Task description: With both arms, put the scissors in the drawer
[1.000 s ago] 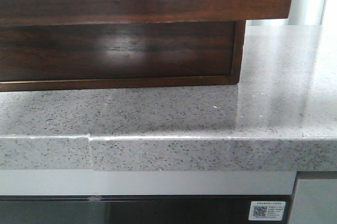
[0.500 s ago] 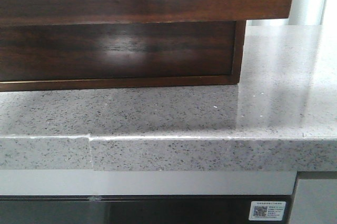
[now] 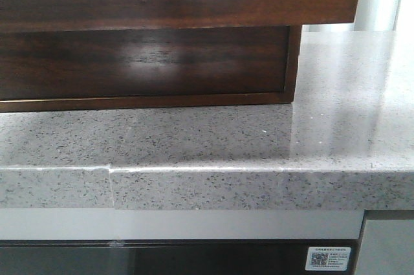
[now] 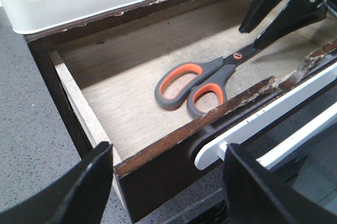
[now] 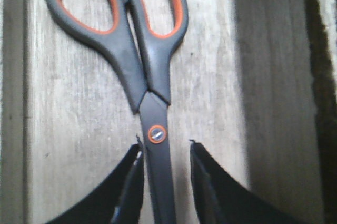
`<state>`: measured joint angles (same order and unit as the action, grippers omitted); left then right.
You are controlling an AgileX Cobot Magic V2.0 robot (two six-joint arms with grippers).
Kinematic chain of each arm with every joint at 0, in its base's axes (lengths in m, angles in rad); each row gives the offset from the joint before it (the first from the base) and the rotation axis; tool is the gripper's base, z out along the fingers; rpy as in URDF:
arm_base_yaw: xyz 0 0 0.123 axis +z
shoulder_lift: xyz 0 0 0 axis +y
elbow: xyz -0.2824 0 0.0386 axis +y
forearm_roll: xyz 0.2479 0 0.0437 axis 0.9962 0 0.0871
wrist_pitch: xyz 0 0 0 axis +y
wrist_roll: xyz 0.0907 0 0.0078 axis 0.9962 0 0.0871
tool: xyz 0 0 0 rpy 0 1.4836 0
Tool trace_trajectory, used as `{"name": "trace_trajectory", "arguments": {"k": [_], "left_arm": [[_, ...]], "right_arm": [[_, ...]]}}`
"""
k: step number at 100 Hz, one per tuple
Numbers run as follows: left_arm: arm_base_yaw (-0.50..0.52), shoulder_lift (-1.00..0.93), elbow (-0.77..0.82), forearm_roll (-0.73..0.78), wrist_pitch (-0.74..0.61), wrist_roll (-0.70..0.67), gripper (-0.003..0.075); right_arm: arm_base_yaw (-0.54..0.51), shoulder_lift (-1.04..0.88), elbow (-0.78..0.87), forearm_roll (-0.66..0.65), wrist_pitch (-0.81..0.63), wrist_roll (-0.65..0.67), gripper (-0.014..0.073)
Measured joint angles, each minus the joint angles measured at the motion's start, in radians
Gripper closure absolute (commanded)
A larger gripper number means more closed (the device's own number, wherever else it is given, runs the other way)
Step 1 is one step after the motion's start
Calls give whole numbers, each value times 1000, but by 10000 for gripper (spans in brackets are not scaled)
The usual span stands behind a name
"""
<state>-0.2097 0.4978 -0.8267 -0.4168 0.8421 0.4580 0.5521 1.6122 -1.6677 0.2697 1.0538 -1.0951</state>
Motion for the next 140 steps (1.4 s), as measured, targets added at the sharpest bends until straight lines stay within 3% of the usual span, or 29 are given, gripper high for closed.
{"name": "trace_trajectory", "arguments": {"k": [24,43,57,81,100,112,130,140], "left_arm": [[0,0,0,4,0,0,293],[0,0,0,4,-2,0,293],[0,0,0,9,-2,0,293],[0,0,0,15,-17,0,293],[0,0,0,17,-22,0,301],[0,0,0,17,-22,0,391],[0,0,0,17,-22,0,615],[0,0,0,17,-22,0,724]], "right_arm": [[-24,-62,-103,-17,87,158,330],[-87,-224,-72,-17,161,342,330],[-141,-374,98,-17,93,450,330],[-308,-656,534,-19,-163,714,331],[-382,-860,829,-22,-370,796,344],[-387,-955,943,-22,-448,803,453],[-387,-1007,1012,-22,-484,804,662],[-387,-1007,1018,-22,-491,805,662]]}}
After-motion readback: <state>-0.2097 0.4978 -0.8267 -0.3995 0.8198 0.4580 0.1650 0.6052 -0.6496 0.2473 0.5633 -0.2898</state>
